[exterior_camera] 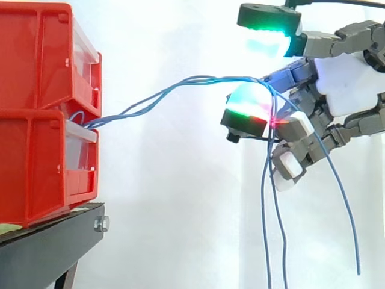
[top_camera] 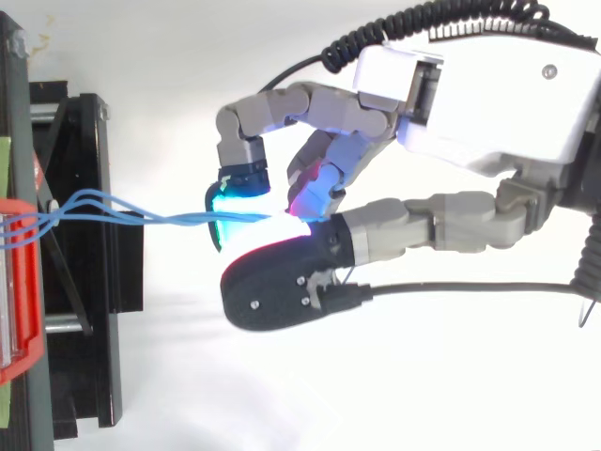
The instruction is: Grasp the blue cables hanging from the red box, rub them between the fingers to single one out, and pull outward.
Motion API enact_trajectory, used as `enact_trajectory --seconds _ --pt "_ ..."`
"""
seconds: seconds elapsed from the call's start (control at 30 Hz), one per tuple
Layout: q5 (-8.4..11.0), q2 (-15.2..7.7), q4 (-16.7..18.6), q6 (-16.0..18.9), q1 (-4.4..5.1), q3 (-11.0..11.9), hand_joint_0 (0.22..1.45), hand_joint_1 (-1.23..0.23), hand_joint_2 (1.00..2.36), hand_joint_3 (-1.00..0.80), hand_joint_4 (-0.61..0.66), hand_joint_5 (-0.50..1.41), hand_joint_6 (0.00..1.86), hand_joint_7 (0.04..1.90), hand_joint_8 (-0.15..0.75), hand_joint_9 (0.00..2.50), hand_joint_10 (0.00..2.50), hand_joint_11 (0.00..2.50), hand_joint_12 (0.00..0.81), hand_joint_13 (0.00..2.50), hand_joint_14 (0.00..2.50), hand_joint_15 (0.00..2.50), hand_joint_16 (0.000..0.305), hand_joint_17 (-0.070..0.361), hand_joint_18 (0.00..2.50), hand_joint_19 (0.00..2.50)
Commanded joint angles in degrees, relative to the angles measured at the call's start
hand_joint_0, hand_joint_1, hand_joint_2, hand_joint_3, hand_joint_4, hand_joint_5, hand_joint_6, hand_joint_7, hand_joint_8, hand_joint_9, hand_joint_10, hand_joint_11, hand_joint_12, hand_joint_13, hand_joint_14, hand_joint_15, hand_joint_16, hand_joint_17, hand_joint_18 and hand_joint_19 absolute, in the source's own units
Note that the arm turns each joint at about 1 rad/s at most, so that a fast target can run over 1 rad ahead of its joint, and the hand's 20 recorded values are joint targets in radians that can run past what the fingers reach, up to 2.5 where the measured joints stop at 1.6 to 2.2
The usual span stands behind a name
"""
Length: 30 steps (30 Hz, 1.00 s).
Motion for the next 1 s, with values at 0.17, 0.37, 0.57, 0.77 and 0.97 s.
enact_trajectory --seconds 0.17,0.37,0.57,0.77,0.97 --pt "-0.39 0.5 0.0 -0.2 -0.22 0.2 0.58 -0.38 1.01 -0.35 0.03 -0.07 0.52 1.49 0.255 1.14 0.03 0.83 0.377 0.81 0.03 0.68 0.051 0.114 0.49 0.61" --pt "-0.39 0.6 -0.1 -0.6 -0.22 0.2 0.61 -0.54 1.02 -0.18 0.10 -0.12 0.67 1.25 0.277 1.14 0.03 0.88 0.397 0.83 0.03 0.70 0.053 0.120 0.52 0.61" --pt "-0.39 0.6 -0.1 -0.8 -0.13 0.2 0.62 -0.73 1.02 -0.07 0.16 -0.18 0.82 1.03 0.291 1.05 0.03 0.96 0.411 0.80 0.03 0.70 0.056 0.126 0.54 0.59" --pt "-0.39 0.6 -0.1 -0.8 0.05 0.2 0.66 -0.85 1.02 -0.28 0.14 -0.19 0.84 0.99 0.264 1.00 0.03 0.98 0.384 0.76 0.03 0.70 0.053 0.119 0.50 0.57" --pt "-0.39 0.6 -0.1 -0.8 0.14 0.2 0.67 -0.86 1.00 -0.50 0.14 -0.19 0.84 0.99 0.260 1.00 0.03 0.99 0.377 0.76 0.03 0.70 0.052 0.117 0.50 0.57"
